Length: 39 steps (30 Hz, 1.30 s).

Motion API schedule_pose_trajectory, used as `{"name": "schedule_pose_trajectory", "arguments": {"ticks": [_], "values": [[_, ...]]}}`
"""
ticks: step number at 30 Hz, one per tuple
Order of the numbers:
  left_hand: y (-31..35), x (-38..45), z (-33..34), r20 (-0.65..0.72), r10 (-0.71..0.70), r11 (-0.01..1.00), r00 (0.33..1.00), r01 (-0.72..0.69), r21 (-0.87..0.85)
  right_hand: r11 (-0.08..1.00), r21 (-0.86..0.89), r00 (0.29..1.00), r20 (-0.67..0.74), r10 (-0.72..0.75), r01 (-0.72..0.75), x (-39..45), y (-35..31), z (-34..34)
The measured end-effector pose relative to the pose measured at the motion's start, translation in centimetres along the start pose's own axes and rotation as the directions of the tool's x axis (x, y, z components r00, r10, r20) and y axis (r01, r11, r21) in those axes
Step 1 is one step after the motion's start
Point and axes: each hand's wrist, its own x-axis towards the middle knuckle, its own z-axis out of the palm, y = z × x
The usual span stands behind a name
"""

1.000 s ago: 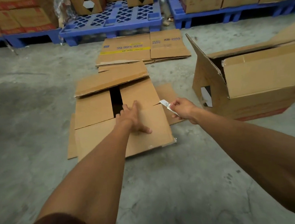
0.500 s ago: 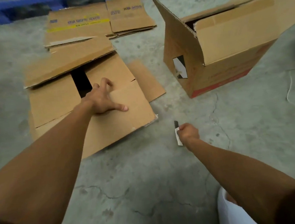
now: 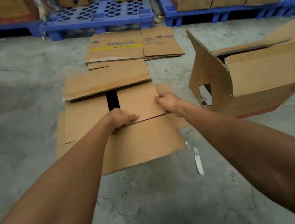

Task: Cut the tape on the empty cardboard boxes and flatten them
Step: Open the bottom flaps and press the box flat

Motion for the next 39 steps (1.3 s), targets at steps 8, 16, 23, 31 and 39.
{"name": "schedule_pose_trajectory", "arguments": {"ticks": [8,16,23,31,39], "values": [[-2.2,-1.7,-2.6,0.128,0.080,0.798,0.989,0.014,-0.602,0.995,-0.040,0.990,0.110,-0.086,0.091,-0.4,-1.6,0.6],[8.3,-3.8,-0.5,-0.104,0.431,0.569,0.896,-0.359,-0.740,0.894,0.448,0.954,0.264,-0.146,0.013,-2.1,2.0,-0.2],[10.6,-3.5,2.9,0.050,0.566,0.806,0.823,-0.540,-0.243,0.762,0.647,0.999,0.052,-0.005,-0.030,-4.3,1.6,0.2],[2.3,-3.6,0.9,0.498,-0.032,0.827,0.867,-0.257,0.500,0.900,0.315,0.950,0.018,0.313,-0.302,-5.2,2.4,0.1],[0.5,-2.9,3.6,0.098,0.361,0.631,0.927,-0.320,0.707,0.840,-0.535,0.898,-0.406,-0.167,-0.085,-5.6,0.4,0.1]]}}
